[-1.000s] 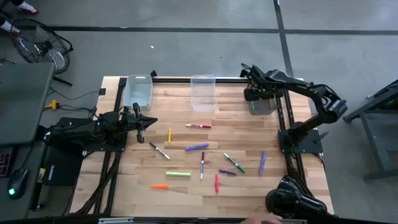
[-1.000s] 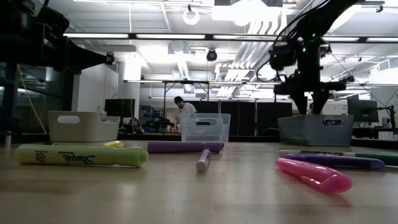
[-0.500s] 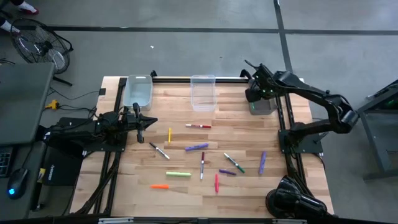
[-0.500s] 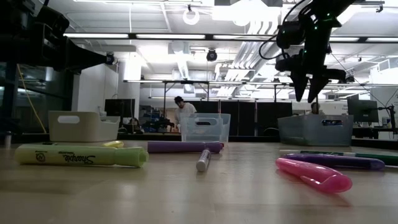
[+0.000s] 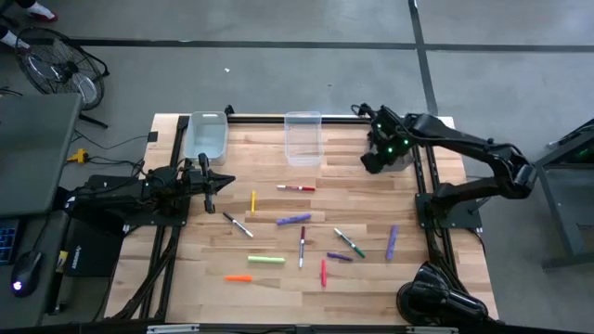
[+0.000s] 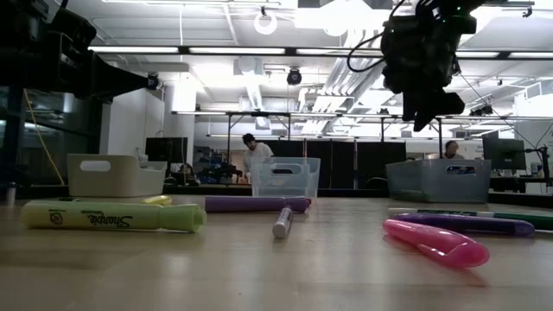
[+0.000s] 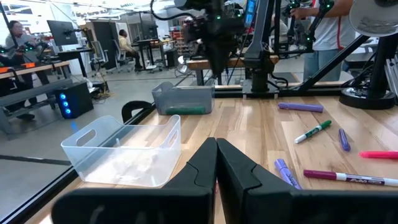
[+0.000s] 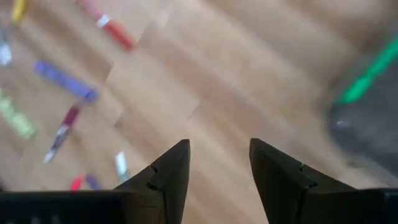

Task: Pick & Place Markers
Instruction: Put the right purple highlighter pen into the black bin

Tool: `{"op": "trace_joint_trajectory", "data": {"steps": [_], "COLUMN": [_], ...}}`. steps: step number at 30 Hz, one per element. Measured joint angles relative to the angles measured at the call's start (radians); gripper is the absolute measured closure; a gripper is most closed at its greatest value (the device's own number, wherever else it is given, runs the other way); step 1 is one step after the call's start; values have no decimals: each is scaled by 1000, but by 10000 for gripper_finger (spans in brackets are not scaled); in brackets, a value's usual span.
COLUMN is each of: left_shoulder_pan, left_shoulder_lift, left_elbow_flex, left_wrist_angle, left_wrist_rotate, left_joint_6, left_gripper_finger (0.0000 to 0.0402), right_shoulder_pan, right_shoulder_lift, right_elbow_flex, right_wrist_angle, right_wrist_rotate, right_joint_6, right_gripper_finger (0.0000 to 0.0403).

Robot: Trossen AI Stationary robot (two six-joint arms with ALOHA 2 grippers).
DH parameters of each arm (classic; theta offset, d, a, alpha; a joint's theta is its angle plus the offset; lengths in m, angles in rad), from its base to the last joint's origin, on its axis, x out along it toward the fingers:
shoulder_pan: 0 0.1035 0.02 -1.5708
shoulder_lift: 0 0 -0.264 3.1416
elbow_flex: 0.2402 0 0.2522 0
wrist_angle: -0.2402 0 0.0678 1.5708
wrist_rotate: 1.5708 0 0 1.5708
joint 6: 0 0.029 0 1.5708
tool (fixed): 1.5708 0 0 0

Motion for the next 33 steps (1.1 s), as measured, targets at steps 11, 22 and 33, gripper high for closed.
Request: {"op": "trace_joint_trajectory", "data": {"steps": [11, 22, 33], "left_shoulder_pan": [0, 0, 0], "left_shoulder_lift": [0, 0, 0], "left_elbow_flex": [0, 0, 0], "left_wrist_angle": [0, 0, 0], "left_wrist_rotate": [0, 0, 0], "left_joint_6": [0, 0, 0], "left_gripper_finger": [400, 400, 400], "right_shoulder_pan": [204, 476, 752], "right_shoulder_lift": [-4, -6, 22], "right_elbow_flex": [0, 0, 0], "right_wrist_angle": [-177, -272, -271], "right_wrist_rotate": [-37, -32, 15], "right_joint_6": [52, 481, 989], "right_gripper_finger": [249, 249, 248]}}
